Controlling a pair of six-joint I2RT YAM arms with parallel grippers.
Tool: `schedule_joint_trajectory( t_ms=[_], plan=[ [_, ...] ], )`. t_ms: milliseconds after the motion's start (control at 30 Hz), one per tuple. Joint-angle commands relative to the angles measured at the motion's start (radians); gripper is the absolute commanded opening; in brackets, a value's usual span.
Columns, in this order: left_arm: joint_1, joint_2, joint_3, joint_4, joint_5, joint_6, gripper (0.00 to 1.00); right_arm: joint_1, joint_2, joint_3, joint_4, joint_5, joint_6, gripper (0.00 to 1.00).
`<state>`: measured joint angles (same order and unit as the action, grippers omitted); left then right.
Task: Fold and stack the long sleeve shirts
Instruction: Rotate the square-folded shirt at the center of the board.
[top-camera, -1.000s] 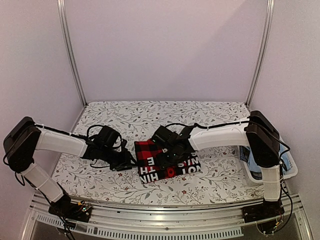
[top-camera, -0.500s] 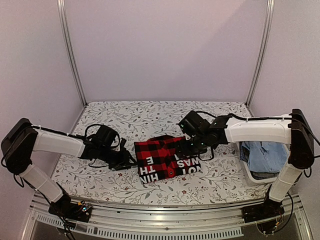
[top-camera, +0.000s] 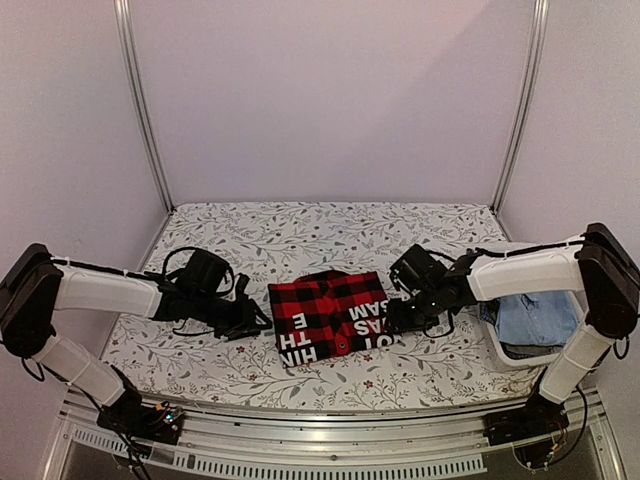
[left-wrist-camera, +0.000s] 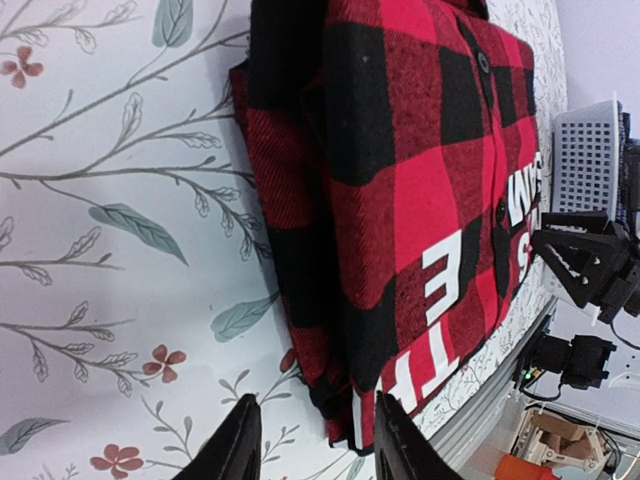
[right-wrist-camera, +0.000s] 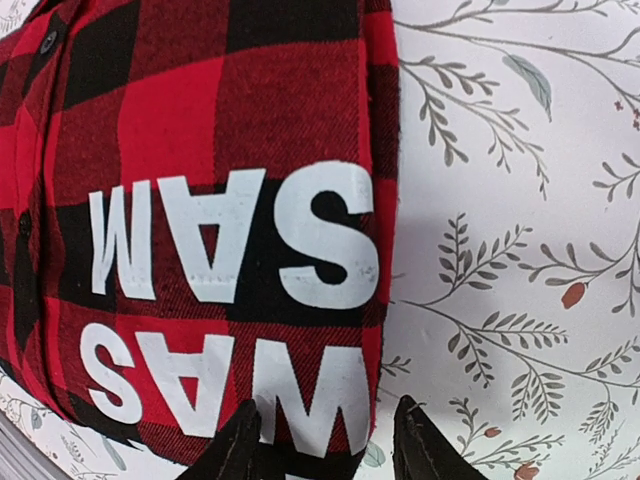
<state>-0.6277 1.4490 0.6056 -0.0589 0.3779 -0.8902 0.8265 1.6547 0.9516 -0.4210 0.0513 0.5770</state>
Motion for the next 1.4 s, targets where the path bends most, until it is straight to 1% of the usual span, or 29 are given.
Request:
schedule_joint_trajectory(
  t_ms=[0,67,200,300,333,433,533,567,700,833,967,1033,1200,1367],
  plan=[
    [0.004,-0.017,-0.006,0.035,0.006,-0.006,0.38,0.0,-0.004,-0.048,0.075,-0.041,0.026,0.42],
    [0.003,-0.015,-0.006,0.039,0.006,-0.004,0.39,0.0,-0.006,-0.069,0.075,-0.024,0.034,0.39],
    [0.001,-0.01,-0.008,0.061,0.015,-0.001,0.4,0.006,-0.009,-0.093,0.079,-0.027,0.048,0.3],
    [0.001,0.001,0.001,0.083,0.02,0.006,0.41,0.044,-0.005,-0.099,0.097,-0.041,0.072,0.29],
    [0.002,0.003,0.002,0.087,0.02,0.009,0.41,0.062,0.001,-0.096,0.101,-0.073,0.082,0.29],
    [0.001,0.014,0.005,0.088,0.019,0.017,0.42,0.115,0.017,-0.085,0.108,-0.104,0.124,0.27],
    [0.005,0.034,0.015,0.063,-0.011,0.031,0.42,0.145,0.013,-0.08,0.111,-0.122,0.158,0.27],
    [0.005,0.042,0.019,0.022,-0.025,0.037,0.42,0.146,0.001,-0.084,0.112,-0.123,0.166,0.27],
    [0.017,0.07,0.033,0.007,-0.055,0.051,0.42,0.139,-0.057,-0.108,0.091,-0.08,0.179,0.3],
    [0.046,0.122,0.099,-0.008,-0.059,0.101,0.43,0.091,-0.097,-0.122,0.08,-0.087,0.156,0.34],
    [0.072,0.197,0.177,-0.039,-0.043,0.159,0.43,0.036,-0.143,-0.112,0.085,-0.087,0.128,0.45],
    [0.076,0.235,0.207,-0.053,-0.038,0.176,0.43,-0.001,-0.15,-0.098,0.095,-0.095,0.11,0.48],
    [0.079,0.328,0.263,-0.096,-0.04,0.199,0.42,-0.071,-0.104,-0.054,0.144,-0.12,0.065,0.49],
    [0.078,0.387,0.294,-0.127,-0.044,0.217,0.39,-0.09,-0.02,-0.015,0.164,-0.11,0.041,0.43]
  ],
)
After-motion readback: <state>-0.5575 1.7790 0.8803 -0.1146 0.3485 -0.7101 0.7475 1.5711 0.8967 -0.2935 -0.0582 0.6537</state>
